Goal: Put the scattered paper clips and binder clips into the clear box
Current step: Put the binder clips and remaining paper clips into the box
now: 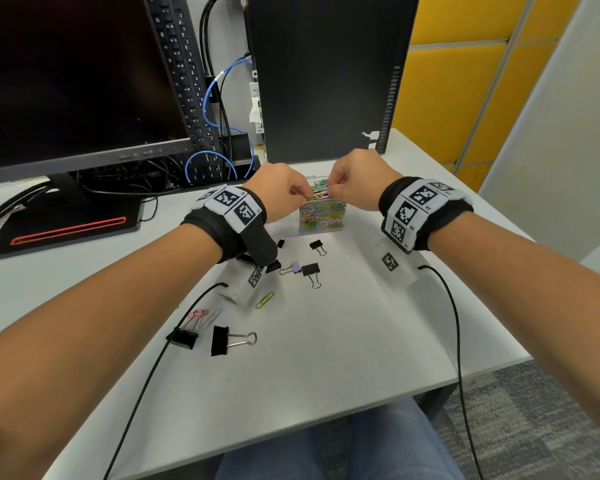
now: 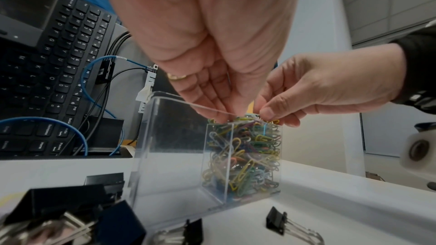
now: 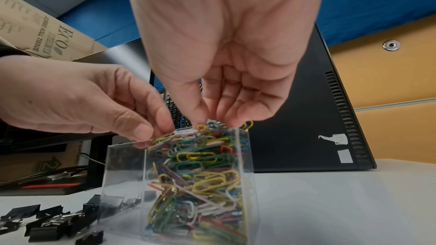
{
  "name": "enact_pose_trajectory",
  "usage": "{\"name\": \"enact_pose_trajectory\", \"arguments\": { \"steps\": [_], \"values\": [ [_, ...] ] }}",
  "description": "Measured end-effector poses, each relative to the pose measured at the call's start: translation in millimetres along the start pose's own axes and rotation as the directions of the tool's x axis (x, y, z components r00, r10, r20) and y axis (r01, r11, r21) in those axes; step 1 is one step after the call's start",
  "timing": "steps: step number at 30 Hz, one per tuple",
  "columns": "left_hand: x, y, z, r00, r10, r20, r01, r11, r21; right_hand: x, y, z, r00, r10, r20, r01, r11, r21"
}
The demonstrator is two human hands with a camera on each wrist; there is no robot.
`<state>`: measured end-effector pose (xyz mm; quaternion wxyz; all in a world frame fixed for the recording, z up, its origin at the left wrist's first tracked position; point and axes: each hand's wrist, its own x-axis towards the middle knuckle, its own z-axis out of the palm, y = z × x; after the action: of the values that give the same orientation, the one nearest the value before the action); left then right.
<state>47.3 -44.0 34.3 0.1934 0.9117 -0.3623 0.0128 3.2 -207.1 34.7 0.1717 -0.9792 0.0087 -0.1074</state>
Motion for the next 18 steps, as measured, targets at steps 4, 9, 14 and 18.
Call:
{"name": "enact_pose_trajectory", "arguments": {
  "steps": [4,9,14,18],
  "values": [
    [0.7,-0.6,0.7,1.000,0.012,0.017,-0.012,1.000,0.017,-1.3,-1.2,-1.3,1.000,0.017,0.014,-0.017,1.000,0.006],
    [-1.7,-5.6,-0.3,1.000,0.008,0.008,-0.008,1.000,-0.003,-4.4,-4.1,-4.8,1.000,0.005,-0.027,-0.004,0.999,0.043],
    [-15.3,-10.9,-7.9,1.000,0.009,-0.003,-0.009,0.999,0.050,-10.9,-17.6,-3.4,0.999,-0.043,-0.022,0.044,0.998,0.043],
    [-37.0,-17.1,-22.5,0.999,-0.020,0.047,0.014,0.992,0.128,-21.6,-35.6,4.0,0.994,-0.102,0.036,0.101,0.995,0.023]
  ]
}}
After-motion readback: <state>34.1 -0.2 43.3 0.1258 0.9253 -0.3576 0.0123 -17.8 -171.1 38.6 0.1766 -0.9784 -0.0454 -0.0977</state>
